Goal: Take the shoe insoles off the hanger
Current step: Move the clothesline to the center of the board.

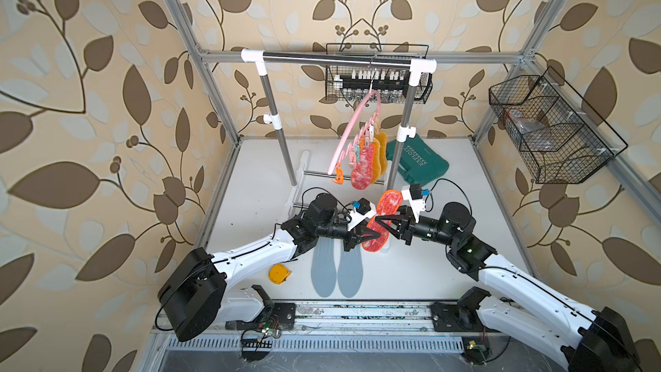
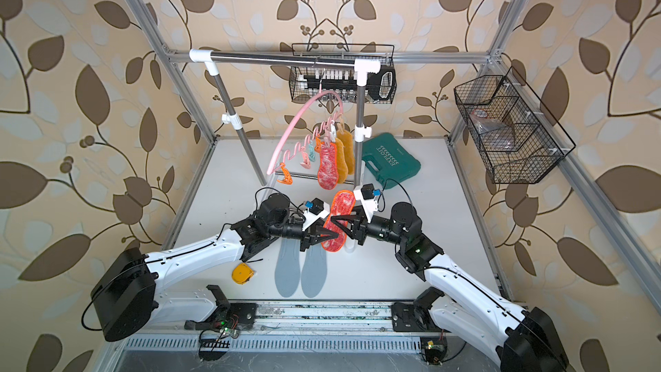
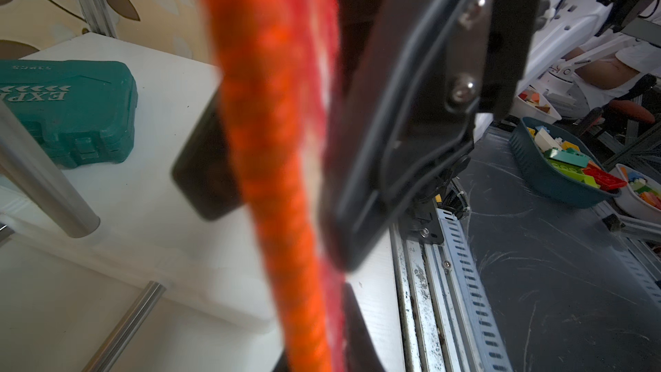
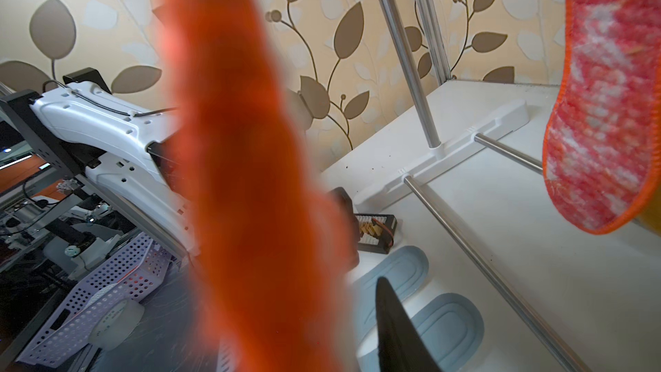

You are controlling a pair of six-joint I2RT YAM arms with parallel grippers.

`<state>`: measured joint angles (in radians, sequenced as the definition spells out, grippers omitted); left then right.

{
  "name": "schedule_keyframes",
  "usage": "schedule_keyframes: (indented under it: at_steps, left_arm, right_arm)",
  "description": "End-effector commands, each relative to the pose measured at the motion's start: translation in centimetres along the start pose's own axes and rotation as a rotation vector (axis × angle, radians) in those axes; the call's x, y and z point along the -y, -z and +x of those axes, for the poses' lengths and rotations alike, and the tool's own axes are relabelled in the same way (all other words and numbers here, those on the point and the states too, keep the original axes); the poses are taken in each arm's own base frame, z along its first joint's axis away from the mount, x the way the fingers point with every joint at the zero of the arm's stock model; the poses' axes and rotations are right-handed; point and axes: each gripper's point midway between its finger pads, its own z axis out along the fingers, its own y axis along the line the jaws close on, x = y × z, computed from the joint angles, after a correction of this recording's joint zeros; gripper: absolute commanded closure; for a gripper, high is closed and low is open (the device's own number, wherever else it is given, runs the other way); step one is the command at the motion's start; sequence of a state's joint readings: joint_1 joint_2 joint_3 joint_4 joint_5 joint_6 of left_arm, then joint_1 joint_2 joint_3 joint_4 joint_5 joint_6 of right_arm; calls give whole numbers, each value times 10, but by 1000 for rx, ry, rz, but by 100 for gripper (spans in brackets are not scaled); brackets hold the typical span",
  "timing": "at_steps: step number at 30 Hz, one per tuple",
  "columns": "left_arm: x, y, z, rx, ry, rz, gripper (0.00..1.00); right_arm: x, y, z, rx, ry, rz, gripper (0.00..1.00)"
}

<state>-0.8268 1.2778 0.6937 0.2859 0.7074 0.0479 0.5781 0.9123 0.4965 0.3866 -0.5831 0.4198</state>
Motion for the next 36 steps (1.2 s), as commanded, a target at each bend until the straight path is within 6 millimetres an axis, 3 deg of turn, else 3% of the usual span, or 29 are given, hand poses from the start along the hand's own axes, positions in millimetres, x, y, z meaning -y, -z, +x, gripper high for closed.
schedule_keyframes:
  at_steps: [1,2,3,12,14,19,22,27,32,36]
  left_arm:
    - [3,-1,-13,34,-48,0,87]
    - [2,-1,-13,32,-46,-8,86]
    - [1,-1,-12,26,-45,-14,83]
    - [-19,9,-10,16,-53,-167,50]
    - [-23,12,-8,13,-61,-202,1]
    - [-44,19,-1,-30,-62,-334,1]
    - [-62,26,5,-53,-46,-446,1]
    - [-104,52,38,-172,35,-729,1]
    - [-124,80,56,-181,70,-929,1]
    - [-130,94,55,-158,76,-1010,1]
  right_arm:
    - [2,-2,5,-19,-10,7,84]
    - [3,-2,6,-31,-8,16,95]
    - [4,-2,7,-47,0,20,100]
    - [26,14,33,-255,37,205,100]
    - [32,19,39,-295,38,245,100]
    - [46,31,59,-385,-25,341,100]
    - [71,46,75,-463,-144,507,100]
    - [112,69,102,-543,-373,664,100]
    - [139,68,127,-526,-554,658,100]
    - [156,69,146,-593,-574,691,100]
